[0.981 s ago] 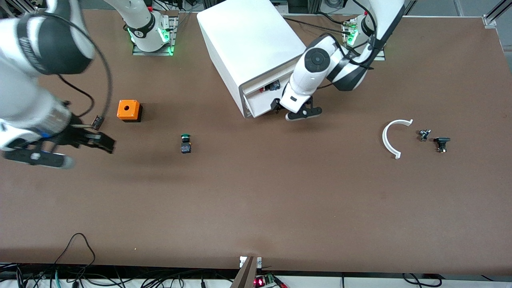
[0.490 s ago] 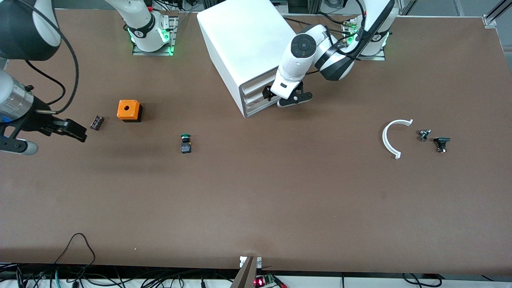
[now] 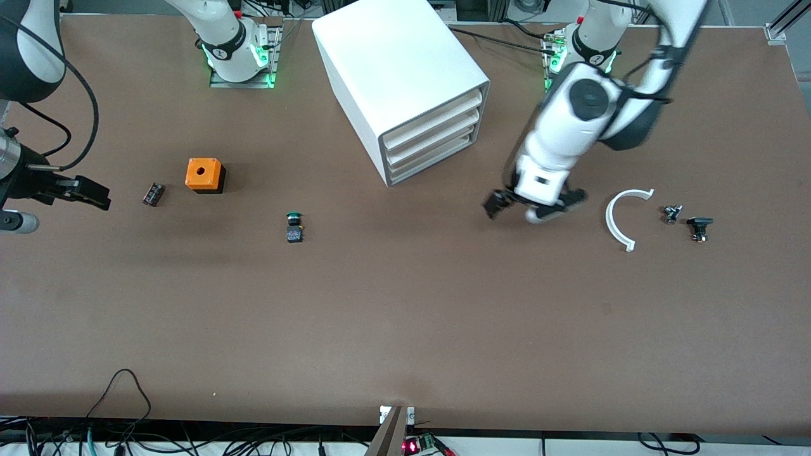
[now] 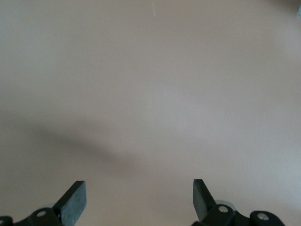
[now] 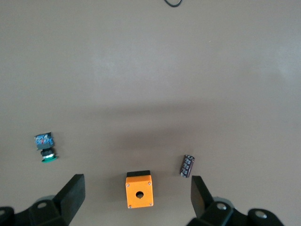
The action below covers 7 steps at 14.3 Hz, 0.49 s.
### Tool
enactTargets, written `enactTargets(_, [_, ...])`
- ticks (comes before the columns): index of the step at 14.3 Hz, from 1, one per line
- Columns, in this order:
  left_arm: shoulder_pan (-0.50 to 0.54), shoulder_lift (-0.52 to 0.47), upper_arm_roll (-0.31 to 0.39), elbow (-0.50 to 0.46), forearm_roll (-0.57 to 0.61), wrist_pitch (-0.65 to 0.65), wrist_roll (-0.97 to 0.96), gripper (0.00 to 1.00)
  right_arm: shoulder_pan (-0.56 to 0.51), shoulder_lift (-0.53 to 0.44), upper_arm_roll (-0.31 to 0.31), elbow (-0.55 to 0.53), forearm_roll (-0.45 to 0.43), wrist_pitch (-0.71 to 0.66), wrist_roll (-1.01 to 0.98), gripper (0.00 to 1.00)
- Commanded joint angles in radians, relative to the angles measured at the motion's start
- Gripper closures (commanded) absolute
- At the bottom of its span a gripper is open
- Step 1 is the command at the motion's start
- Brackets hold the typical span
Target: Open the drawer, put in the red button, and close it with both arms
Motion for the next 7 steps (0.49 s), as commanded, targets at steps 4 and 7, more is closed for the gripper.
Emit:
enactTargets(4, [0.05,-0.137,0.116,0.174,-0.001,-0.369,0.349,0.0,0.006,-0.126,-0.002,-0.159,0.012,0.043,0.004,0.0])
enactTargets(7, [0.049,-0.17,0.169,0.297,-0.001,-0.624,0.405,0.0,0.006,-0.192,-0.006,-0.269,0.012,0.145,-0.008,0.0])
